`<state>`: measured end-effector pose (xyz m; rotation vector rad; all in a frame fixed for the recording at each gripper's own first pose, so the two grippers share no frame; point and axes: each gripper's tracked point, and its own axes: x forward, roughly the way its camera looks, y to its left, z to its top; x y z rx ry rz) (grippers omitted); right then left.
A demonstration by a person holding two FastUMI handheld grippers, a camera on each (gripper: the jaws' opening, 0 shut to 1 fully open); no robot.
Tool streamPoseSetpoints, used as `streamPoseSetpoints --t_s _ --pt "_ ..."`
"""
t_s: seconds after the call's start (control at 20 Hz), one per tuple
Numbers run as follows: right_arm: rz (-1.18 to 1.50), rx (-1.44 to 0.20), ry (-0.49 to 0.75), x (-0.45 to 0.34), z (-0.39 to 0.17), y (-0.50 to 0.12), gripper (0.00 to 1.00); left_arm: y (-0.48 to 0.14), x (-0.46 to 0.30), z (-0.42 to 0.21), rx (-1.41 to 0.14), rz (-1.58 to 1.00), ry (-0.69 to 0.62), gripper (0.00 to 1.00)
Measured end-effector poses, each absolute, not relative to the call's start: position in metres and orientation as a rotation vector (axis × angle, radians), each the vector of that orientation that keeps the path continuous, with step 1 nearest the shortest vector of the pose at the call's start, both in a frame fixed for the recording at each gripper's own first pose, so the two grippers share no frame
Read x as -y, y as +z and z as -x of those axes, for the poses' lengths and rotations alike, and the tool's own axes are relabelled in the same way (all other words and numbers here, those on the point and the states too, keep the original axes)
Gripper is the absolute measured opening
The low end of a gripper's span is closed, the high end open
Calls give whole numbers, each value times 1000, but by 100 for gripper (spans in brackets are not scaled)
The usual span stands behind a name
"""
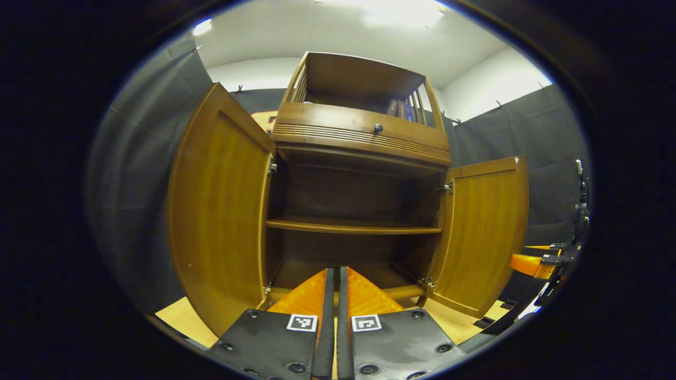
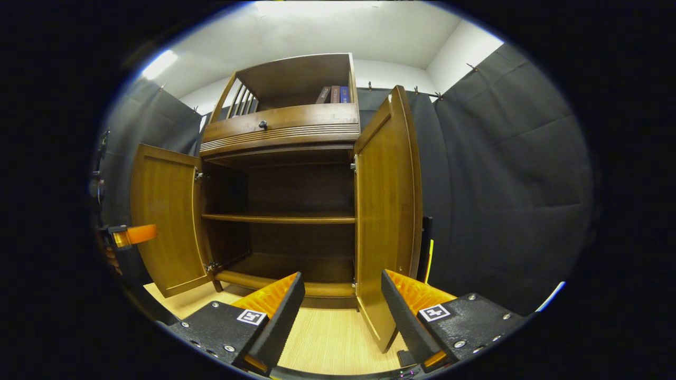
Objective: Open the right door of the double-door shoe cabinet with the right hand, and open the left door with the left hand.
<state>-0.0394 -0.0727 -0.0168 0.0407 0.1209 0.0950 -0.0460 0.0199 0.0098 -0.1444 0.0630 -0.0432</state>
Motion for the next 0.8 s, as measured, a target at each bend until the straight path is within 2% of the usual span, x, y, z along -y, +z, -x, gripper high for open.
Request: streamPoseSetpoints --t_s 0.05,0.1,0.15,0.2,0.35,0.4,0.5,0.8 --pt "-40 -117 92 76 41 -16 83 6 -13 42 -65 148 -33 10" --pt "-40 -111 90 79 43 -15 83 1 -6 38 -75 155 -27 10" --pt "-42 -107 88 82 45 -14 89 -3 0 36 -79 158 -21 16" --pt "-47 -106 86 84 48 -15 89 -5 2 34 -77 160 -8 12" --pt "-58 -102 87 91 50 -20 89 -7 13 32 -58 158 0 30" --pt "-59 -104 85 95 50 -22 85 -10 15 30 -59 147 3 32" --pt "-60 -107 89 99 49 -25 89 -12 18 30 -57 132 5 47" --pt "-62 -105 101 105 44 -27 89 -13 24 24 -52 147 1 86"
